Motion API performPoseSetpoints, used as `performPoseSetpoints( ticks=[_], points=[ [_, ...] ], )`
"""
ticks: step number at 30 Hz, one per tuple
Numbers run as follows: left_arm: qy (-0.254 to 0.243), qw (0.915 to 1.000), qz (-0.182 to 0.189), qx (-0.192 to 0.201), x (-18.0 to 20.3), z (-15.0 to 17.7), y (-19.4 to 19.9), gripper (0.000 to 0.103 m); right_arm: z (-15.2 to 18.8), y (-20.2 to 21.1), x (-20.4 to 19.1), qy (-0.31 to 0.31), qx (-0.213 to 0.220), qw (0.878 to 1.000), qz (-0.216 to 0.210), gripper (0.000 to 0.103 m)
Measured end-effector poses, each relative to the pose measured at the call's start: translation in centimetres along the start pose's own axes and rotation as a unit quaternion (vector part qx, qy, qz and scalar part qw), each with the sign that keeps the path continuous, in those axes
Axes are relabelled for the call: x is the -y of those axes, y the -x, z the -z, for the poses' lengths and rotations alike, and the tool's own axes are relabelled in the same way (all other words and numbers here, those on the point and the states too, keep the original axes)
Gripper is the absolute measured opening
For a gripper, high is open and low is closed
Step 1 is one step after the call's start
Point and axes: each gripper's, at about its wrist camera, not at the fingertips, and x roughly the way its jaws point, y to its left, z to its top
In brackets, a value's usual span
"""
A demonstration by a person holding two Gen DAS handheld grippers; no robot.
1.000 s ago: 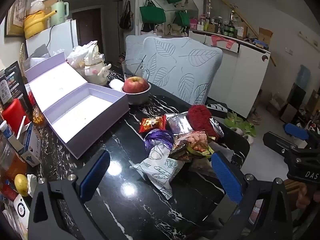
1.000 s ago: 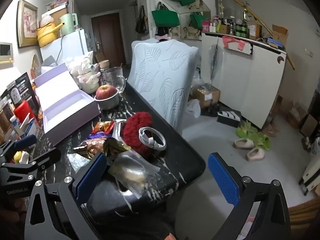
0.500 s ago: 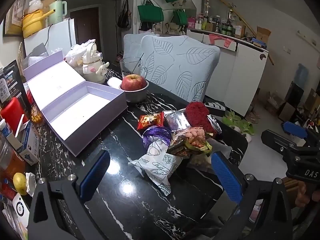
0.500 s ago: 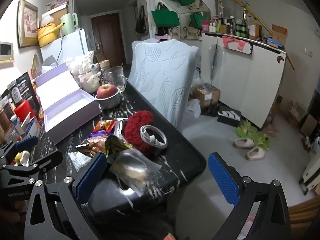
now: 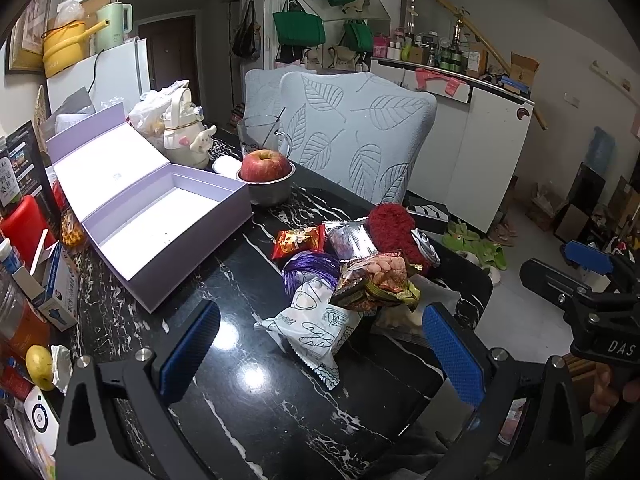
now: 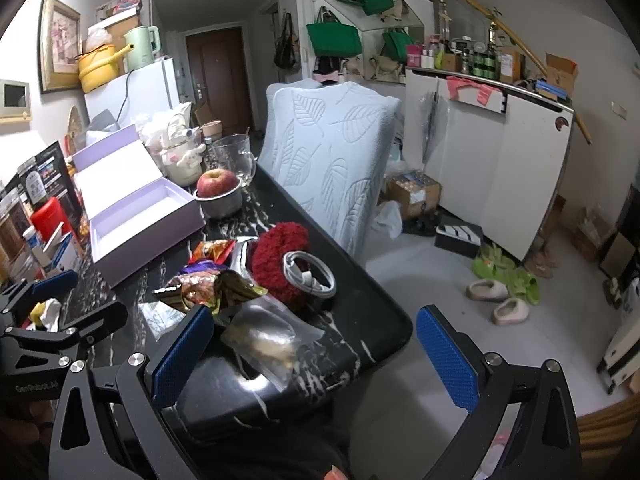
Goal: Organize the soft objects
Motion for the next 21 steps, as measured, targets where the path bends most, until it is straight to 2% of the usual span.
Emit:
performPoseSetpoints(
  ticks=[21],
  points=[
    [-0.001, 0.9999, 0.01, 0.0, -0.33, -0.06, 0.13, 0.103, 0.02, -0.02, -0.15, -0.002, -0.001, 1.0, 0.01, 0.103]
  ],
)
